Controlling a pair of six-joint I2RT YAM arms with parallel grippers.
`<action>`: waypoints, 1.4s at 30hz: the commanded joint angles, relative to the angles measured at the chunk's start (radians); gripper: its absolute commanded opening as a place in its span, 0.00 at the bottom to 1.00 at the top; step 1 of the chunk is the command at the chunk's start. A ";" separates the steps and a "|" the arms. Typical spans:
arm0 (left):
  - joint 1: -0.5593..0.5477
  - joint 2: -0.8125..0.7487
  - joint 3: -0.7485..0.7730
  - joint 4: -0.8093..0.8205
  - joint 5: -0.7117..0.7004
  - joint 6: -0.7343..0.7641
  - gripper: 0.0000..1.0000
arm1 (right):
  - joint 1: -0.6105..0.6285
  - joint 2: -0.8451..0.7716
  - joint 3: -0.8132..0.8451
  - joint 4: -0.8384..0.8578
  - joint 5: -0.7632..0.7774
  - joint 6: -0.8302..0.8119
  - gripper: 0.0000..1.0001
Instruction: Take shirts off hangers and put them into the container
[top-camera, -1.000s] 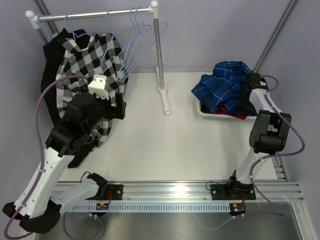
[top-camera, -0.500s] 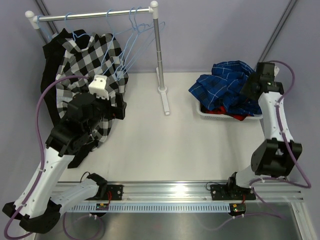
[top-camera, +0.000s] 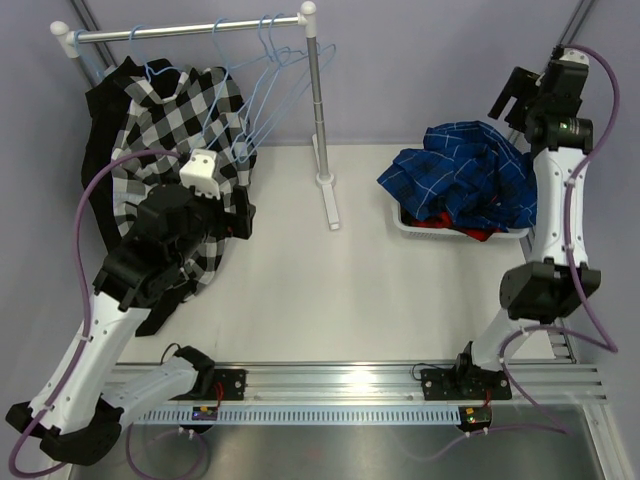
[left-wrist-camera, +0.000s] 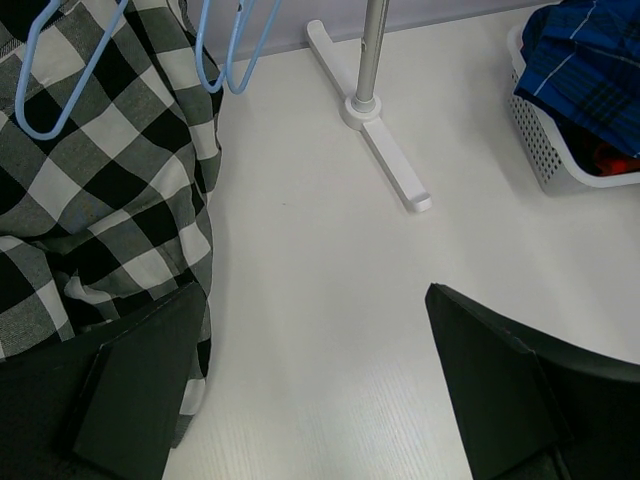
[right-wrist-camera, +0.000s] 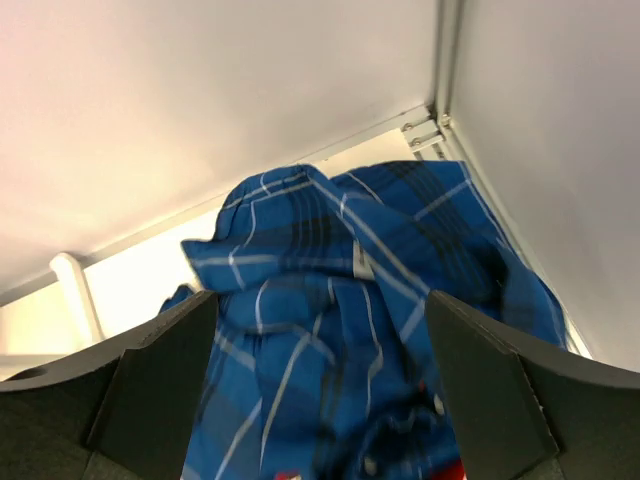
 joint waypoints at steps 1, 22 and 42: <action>0.002 -0.029 -0.010 0.021 0.035 -0.008 0.99 | -0.020 0.145 0.092 -0.021 -0.105 -0.066 0.91; 0.002 -0.047 -0.059 0.022 0.043 -0.016 0.99 | 0.003 0.079 -0.287 0.275 -0.266 -0.138 0.00; 0.002 -0.073 -0.047 0.008 0.040 -0.011 0.99 | 0.029 0.308 -0.511 -0.044 -0.152 0.044 0.01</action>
